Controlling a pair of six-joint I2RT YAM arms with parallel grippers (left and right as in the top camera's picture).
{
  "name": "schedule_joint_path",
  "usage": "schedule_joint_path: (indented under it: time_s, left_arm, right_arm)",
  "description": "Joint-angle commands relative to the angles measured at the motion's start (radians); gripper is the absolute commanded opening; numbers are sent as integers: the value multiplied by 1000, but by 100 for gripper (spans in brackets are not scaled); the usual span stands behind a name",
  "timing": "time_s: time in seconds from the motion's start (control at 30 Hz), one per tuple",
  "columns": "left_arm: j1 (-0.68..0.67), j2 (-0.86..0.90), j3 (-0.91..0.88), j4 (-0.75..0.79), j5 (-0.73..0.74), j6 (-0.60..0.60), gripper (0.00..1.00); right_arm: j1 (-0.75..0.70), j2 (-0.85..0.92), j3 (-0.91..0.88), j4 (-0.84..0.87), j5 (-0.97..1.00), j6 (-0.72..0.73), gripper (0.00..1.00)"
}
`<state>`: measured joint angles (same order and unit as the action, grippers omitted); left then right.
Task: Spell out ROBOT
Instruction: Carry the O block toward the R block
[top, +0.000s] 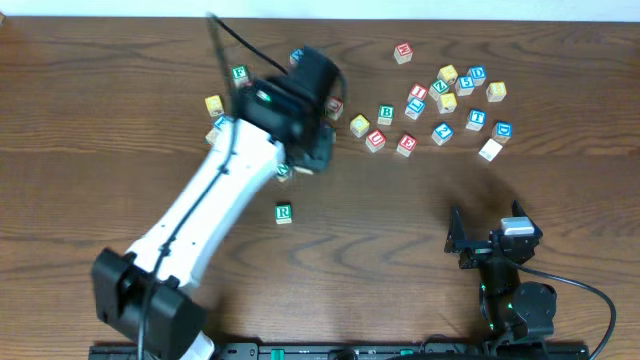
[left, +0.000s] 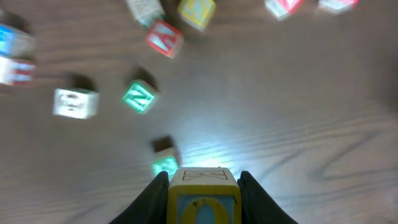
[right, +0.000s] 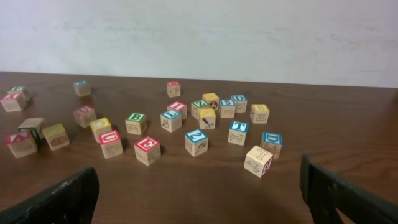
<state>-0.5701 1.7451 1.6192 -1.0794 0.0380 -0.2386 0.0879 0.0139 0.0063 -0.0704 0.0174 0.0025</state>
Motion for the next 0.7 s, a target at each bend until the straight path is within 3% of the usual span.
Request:
schedule_joint_path:
  time_s: [0.0,0.3,0.43,0.67]
  left_arm:
    - [-52,0,-140,89,-34,-102,7]
    - [-108,0,-373,423,-42,-353,7]
    - [-112,0,-429,457,-127,-433,8]
    - [-112,0,-509,476,-163,-439,8]
  right_arm:
    - [-6,-2,-1,-5,-5,-11,99]
    - [-6,-2,-1,-5,-5,-11,99]
    - [-6,-2,-1,-5,-6,-11,99]
    - [-6,-2,-1,-5,-6,-11,100]
